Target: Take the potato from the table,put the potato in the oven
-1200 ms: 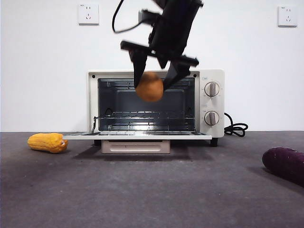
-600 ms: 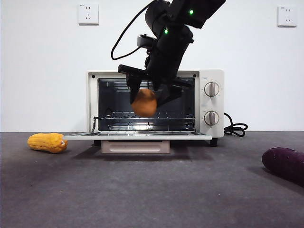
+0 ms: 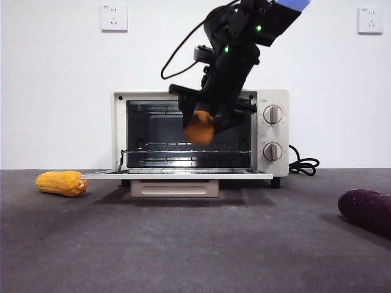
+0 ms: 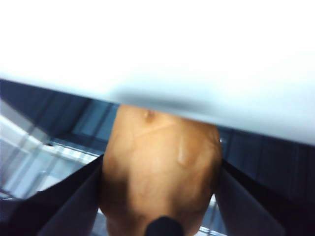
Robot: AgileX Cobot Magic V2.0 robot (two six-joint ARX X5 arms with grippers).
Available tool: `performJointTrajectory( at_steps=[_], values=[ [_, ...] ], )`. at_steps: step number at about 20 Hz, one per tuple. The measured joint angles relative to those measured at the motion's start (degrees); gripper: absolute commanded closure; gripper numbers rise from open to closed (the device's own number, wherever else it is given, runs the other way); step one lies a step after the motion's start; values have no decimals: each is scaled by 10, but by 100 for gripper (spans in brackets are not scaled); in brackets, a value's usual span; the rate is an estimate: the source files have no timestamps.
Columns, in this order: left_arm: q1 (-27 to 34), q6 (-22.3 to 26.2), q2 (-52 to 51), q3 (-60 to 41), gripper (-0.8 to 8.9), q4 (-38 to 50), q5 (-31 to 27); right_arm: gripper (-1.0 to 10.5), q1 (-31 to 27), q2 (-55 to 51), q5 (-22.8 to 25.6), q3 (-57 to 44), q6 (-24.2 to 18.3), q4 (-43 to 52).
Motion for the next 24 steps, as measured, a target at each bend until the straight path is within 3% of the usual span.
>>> performJointTrajectory(
  at_steps=[5,10,12,16,21,24],
  values=[
    [0,0,0,0,819,0,0,830,-1,10,-2,1,-3,12],
    [0,-4,0,0,819,0,0,593,0,13,-2,2,-3,14],
    [0,-4,0,0,819,0,0,401,0,13,-9,2,-3,14],
    [0,-4,10,0,819,0,0,391,5,16,-13,9,0,-14],
    [0,-4,34,0,819,0,-11,397,16,17,-13,79,1,-129],
    [0,-4,45,0,819,0,-16,505,20,17,-13,121,1,-239]
  ],
)
